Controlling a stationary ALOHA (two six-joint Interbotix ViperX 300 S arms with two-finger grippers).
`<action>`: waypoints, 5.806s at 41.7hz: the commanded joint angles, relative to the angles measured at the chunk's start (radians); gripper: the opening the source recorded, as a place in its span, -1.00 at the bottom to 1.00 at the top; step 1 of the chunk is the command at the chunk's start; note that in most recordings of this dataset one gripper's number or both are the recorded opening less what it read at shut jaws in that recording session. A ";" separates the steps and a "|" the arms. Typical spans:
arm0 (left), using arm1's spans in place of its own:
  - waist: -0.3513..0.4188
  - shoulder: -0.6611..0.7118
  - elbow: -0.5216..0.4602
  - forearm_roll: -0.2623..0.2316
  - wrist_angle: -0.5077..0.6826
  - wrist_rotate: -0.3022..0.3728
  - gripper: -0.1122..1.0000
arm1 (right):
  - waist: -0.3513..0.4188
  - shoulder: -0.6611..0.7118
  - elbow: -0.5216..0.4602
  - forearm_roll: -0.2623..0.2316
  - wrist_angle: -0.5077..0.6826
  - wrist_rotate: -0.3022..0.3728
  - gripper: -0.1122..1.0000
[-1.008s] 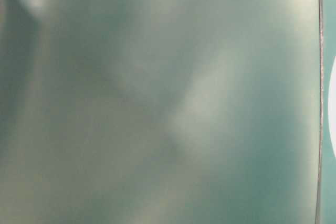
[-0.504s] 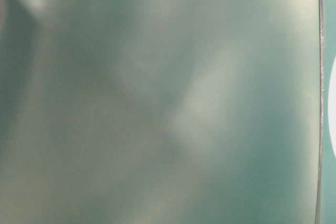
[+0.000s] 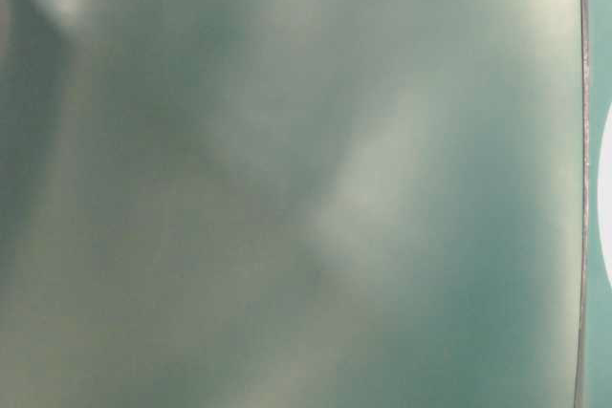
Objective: Scoop the yellow hexagonal prism block from the bowl with a spoon using the right arm.
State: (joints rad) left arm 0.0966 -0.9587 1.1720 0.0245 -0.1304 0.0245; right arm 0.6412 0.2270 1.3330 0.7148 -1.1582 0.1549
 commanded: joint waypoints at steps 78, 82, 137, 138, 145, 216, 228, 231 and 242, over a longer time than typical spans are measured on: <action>0.003 0.008 -0.020 0.000 -0.020 0.006 -0.79 | -0.028 -0.061 -0.014 -0.043 0.008 -0.147 0.02; 0.003 0.009 -0.020 0.000 -0.020 0.006 -0.79 | -0.028 -0.061 -0.014 -0.043 0.008 -0.149 0.02; 0.003 0.009 -0.020 0.000 -0.025 0.008 -0.79 | -0.041 -0.117 -0.021 -0.044 0.012 -0.149 -0.38; 0.003 0.008 -0.020 0.000 -0.025 0.008 -0.79 | -0.040 -0.137 -0.021 -0.044 0.017 -0.149 -0.38; 0.003 0.008 -0.020 0.000 -0.025 0.008 -0.79 | -0.049 -0.256 -0.015 -0.043 0.072 -0.158 -0.38; 0.003 0.008 -0.020 0.003 -0.026 0.017 -0.79 | -0.862 -0.307 -1.009 -0.405 2.172 -0.258 -0.38; 0.017 0.008 -0.020 0.003 -0.026 0.015 -0.79 | -0.836 -0.265 -1.060 -0.405 2.191 -0.242 -0.38; 0.017 0.008 -0.020 0.003 -0.026 0.015 -0.79 | -0.831 -0.256 -1.071 -0.407 2.191 -0.233 -0.38; 0.015 0.008 -0.020 0.003 -0.026 0.015 -0.79 | -0.825 -0.213 -1.074 -0.408 2.189 -0.221 -0.38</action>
State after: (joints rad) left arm 0.1104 -0.9587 1.1720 0.0245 -0.1488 0.0399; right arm -0.1887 0.0215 0.2807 0.3083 1.0339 -0.0690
